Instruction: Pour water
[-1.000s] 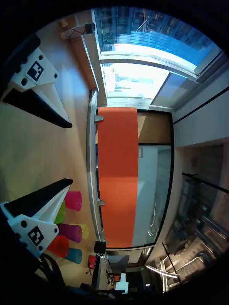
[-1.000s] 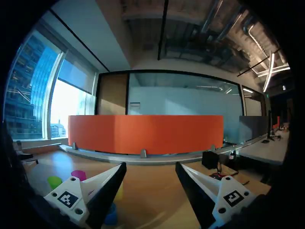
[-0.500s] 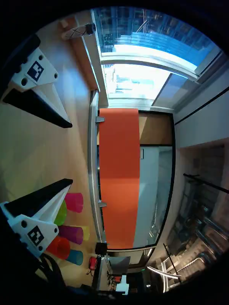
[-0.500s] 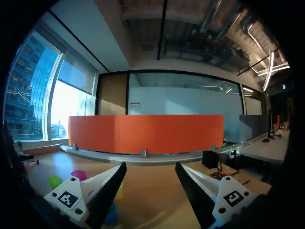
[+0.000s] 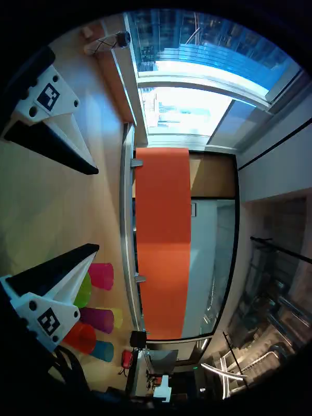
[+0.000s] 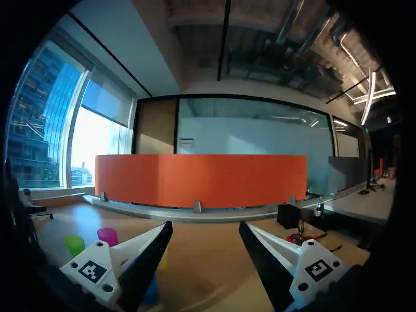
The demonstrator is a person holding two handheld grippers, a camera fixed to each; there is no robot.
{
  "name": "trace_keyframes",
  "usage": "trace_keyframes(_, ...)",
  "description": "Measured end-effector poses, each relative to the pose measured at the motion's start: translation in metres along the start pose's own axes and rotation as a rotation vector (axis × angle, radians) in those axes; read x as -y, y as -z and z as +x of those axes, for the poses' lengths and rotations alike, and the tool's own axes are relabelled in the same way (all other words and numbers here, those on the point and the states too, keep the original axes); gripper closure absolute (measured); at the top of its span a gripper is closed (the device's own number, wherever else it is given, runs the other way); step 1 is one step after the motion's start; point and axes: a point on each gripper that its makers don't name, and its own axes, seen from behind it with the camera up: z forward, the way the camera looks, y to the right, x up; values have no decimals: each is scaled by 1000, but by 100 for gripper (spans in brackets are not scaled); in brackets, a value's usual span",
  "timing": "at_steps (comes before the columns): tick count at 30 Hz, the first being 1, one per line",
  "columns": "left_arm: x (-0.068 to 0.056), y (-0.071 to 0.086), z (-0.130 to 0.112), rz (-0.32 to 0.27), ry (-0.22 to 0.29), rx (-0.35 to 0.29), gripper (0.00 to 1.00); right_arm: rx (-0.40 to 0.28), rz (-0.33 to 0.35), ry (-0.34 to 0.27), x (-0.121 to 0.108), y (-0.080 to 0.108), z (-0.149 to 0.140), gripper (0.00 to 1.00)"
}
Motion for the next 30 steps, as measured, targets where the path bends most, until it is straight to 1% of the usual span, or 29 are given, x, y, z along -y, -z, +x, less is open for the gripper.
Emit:
trace_keyframes(5, 0, 0, 0, 0, 0, 0, 1, -3, 1, 7, 0, -2, -7, 1)
trace_keyframes(9, 0, 0, 0, 0, 0, 0, 1, 6, 2, -11, 1, -5, -19, 1)
trace_keyframes(15, 1, 0, 0, 0, 0, 0, 1, 19, -15, -39, -2, -6, -39, 1)
trace_keyframes(30, 1, 0, 0, 0, 0, 0, 1, 32, -24, -22, -21, -10, -69, 1)
